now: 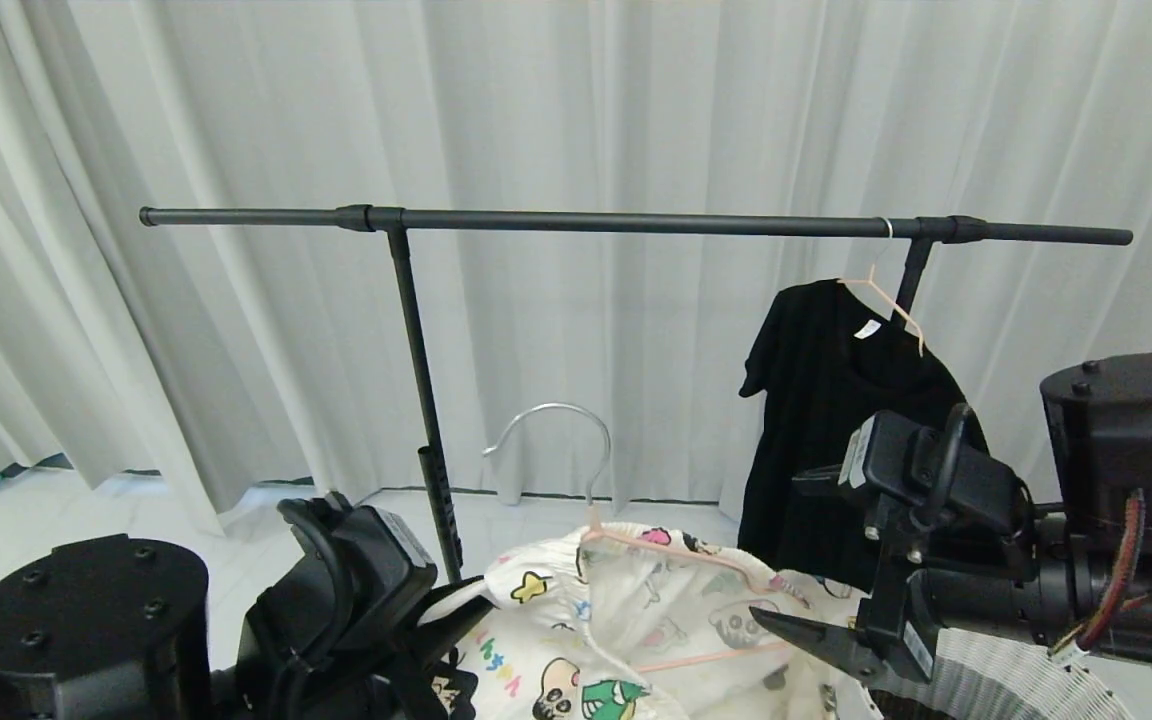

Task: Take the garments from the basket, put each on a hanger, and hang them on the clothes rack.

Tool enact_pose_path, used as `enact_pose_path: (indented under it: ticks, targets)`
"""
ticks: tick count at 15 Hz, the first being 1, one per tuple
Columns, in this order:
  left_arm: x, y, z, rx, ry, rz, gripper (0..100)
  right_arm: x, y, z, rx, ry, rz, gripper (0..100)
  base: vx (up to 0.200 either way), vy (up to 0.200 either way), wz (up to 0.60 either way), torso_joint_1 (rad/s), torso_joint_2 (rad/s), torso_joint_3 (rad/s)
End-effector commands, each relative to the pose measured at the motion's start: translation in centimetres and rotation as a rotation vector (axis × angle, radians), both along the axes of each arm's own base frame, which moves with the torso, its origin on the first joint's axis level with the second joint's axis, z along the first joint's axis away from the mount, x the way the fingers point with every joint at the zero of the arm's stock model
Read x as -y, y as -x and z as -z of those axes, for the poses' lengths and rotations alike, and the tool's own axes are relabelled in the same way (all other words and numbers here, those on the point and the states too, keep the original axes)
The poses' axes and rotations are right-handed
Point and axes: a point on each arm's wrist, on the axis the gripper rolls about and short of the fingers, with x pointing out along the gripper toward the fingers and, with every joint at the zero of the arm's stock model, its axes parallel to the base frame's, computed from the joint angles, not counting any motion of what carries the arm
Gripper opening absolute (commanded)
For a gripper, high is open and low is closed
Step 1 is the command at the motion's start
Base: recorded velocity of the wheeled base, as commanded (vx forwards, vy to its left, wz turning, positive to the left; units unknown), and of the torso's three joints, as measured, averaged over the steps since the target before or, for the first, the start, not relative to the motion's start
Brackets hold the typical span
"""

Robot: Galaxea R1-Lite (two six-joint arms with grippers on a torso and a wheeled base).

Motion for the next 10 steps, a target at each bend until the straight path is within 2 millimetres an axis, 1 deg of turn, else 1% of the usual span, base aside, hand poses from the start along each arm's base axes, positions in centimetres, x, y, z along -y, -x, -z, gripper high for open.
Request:
enact_pose_path:
  ticks: [1,2,3,5,7,8,10]
  targets:
    - [0.3,0.5,-0.2,0.012,0.004,0.037,0,-0.8,0.0,-0.9,0.009,0.017,-0.081,100,0.000,0.000,0.00,0.000,0.00,0.000]
    - [0.4,0.5,-0.3,0.021,0.005,0.043,0,-1.2,0.1,-0.7,-0.008,0.034,-0.106,100,0.000,0.000,0.00,0.000,0.00,0.000]
    - [0.6,0.6,-0.4,0.038,0.010,0.058,0,-2.2,0.4,-0.3,-0.042,0.067,-0.149,100,0.000,0.000,0.00,0.000,0.00,0.000]
    - [0.8,0.8,-0.4,0.042,0.008,0.077,0,-3.6,0.0,0.5,-0.066,0.097,-0.168,100,0.000,0.000,0.00,0.000,0.00,0.000]
    - [0.8,0.8,-0.5,0.060,-0.011,0.085,0,-4.6,-0.6,0.8,-0.072,0.108,-0.169,100,0.000,0.000,0.00,0.000,0.00,0.000]
    - [0.8,0.8,-0.5,0.067,-0.016,0.088,0,-4.9,-0.8,0.8,-0.080,0.116,-0.167,100,0.000,0.000,0.00,0.000,0.00,0.000]
    - [0.8,0.8,-0.5,0.067,-0.016,0.088,0,-4.6,-0.6,0.9,-0.111,0.157,-0.160,100,0.000,0.000,0.00,0.000,0.00,0.000]
